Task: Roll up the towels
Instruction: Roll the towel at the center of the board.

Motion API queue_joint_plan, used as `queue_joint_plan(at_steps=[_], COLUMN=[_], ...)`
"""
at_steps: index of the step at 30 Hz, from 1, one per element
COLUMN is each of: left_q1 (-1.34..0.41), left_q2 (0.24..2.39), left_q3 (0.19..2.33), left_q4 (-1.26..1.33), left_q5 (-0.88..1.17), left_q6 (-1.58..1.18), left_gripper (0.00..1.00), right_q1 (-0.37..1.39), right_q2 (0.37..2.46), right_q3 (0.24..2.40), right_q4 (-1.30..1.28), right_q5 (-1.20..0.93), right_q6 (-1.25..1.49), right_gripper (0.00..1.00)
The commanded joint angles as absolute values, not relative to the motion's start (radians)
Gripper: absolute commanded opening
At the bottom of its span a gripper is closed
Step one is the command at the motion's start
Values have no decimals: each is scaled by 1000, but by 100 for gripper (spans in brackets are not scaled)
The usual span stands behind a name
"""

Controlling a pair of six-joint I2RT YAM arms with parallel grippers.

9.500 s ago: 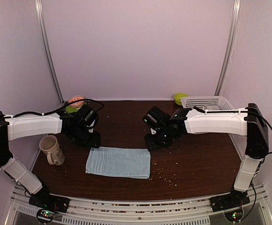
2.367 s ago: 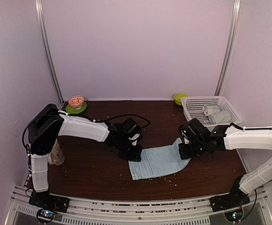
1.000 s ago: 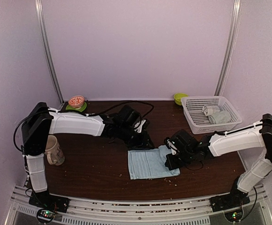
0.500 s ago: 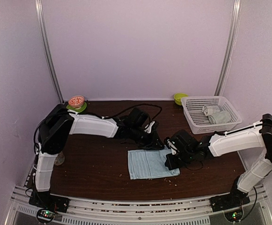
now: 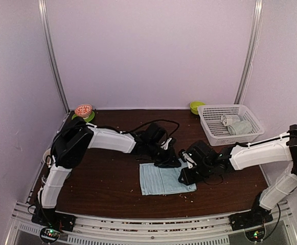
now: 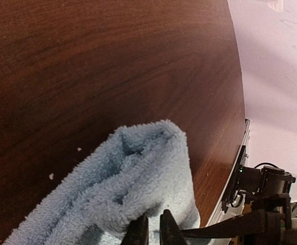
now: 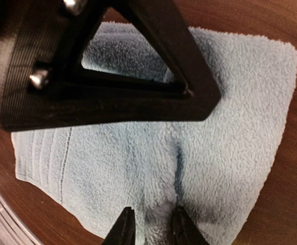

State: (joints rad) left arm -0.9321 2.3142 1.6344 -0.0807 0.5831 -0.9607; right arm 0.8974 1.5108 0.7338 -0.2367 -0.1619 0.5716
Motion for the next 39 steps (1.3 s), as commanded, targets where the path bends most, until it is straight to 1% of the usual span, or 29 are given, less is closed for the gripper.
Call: queue_joint_plan(at_steps=[1, 5, 10, 15, 17, 23, 27, 29, 30, 34, 35, 39], left_q1=[-908, -905, -905, -905, -905, -905, -905, -905, -905, -905, -905, -906], left_q2=[2330, 2330, 2322, 2319, 2319, 2319, 2321, 2320, 2320, 2321, 2321, 2321], left_q3=[1625, 1610, 1593, 1589, 1589, 1583, 1583, 1583, 1583, 1582, 1582, 1578], left_q4=[-63, -56, -54, -64, -67, -79, -81, -81, -83, -90, -91, -91], left_q5=[568, 571, 569, 567, 567, 565, 565, 565, 566, 567, 567, 564], left_q6=[-982, -984, -987, -983, -983, -977, -974, -972, -972, -965, -964, -960], left_gripper=[8, 7, 6, 5, 5, 5, 5, 5, 5, 5, 5, 5], right_q1=[900, 889, 857, 887, 907, 963, 1002, 1002, 1000, 976, 962, 869], right_q2=[1409, 1312, 1254, 1327, 1352, 1478, 1552, 1535, 1513, 1370, 1338, 1227], right_q3=[776, 782, 721, 726, 730, 735, 774, 783, 785, 787, 776, 672], right_q4=[-351, -420, -404, -373, -350, -329, -385, -400, -407, -437, -435, -348], right_q5=[-165, -107, -68, -135, -153, -195, -192, -177, -160, -93, -83, -104], right_q6=[547, 551, 572, 576, 582, 592, 586, 590, 591, 613, 626, 727], right_gripper=[31, 34, 32, 22, 20, 16, 16, 19, 22, 39, 45, 55])
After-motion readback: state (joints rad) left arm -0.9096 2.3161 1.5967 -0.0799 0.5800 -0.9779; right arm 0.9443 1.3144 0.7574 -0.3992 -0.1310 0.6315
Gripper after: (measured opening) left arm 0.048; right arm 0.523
